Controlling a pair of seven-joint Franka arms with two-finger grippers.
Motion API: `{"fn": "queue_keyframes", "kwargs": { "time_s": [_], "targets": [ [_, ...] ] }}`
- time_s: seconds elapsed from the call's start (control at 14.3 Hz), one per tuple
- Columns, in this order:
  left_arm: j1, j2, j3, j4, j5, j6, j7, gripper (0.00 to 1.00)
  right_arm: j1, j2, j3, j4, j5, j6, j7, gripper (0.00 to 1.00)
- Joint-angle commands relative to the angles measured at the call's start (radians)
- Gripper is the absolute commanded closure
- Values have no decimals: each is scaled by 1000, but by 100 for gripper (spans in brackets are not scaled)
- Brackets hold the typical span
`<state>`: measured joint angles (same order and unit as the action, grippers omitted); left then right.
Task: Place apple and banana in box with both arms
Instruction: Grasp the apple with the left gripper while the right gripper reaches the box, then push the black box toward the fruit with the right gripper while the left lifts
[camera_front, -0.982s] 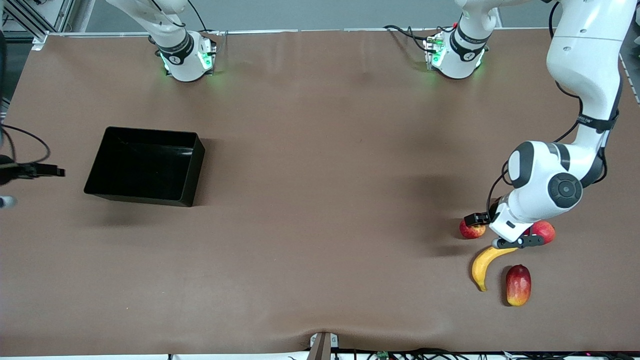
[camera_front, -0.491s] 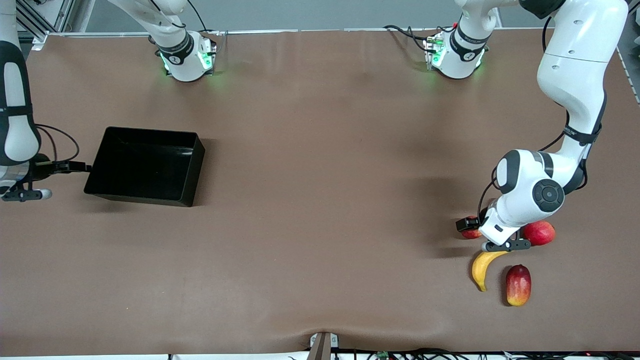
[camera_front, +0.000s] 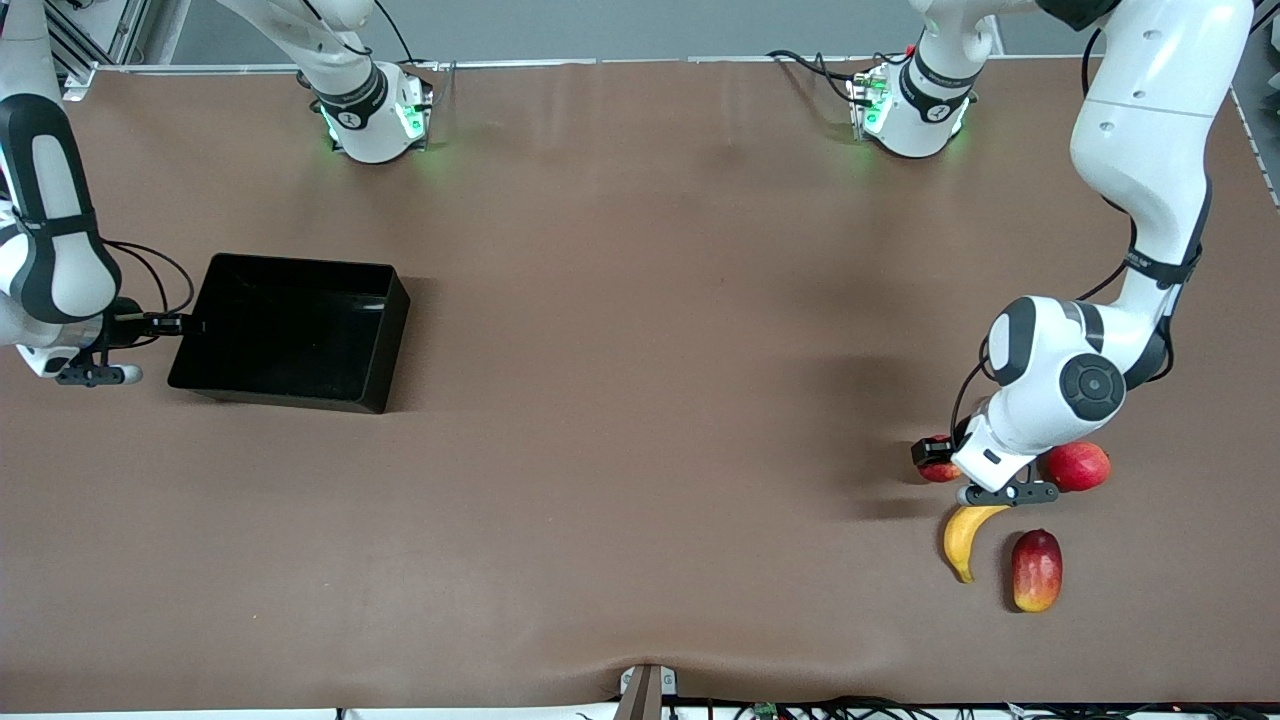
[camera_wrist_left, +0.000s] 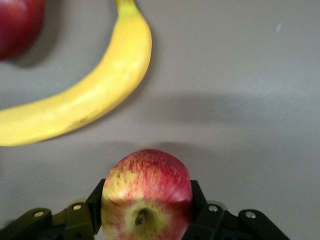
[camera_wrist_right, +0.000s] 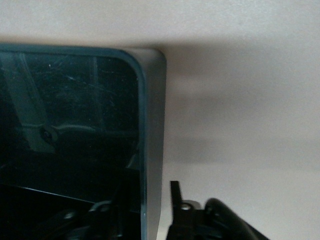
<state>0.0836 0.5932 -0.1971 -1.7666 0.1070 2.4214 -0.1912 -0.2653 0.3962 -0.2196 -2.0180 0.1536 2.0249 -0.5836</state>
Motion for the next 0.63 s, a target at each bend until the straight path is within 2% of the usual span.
{"fn": "queue_keyframes", "kwargs": {
  "time_s": [0.0, 0.28, 0.42, 0.56],
  "targets": [
    [-1, -114, 1, -25, 25, -91, -7, 100, -29, -46, 16, -31, 21, -2, -77, 100],
    [-5, -206, -2, -22, 25, -214, -8, 100, -18, -66, 20, -7, 32, -92, -68, 100],
    [-4, -239, -18, -20, 23, -254, -24, 100, 17, -92, 22, 46, 55, -205, -58, 100],
    [-2, -265, -21, -19, 22, -297, -27, 100, 78, -94, 23, 109, 63, -306, 61, 100]
  ]
}}
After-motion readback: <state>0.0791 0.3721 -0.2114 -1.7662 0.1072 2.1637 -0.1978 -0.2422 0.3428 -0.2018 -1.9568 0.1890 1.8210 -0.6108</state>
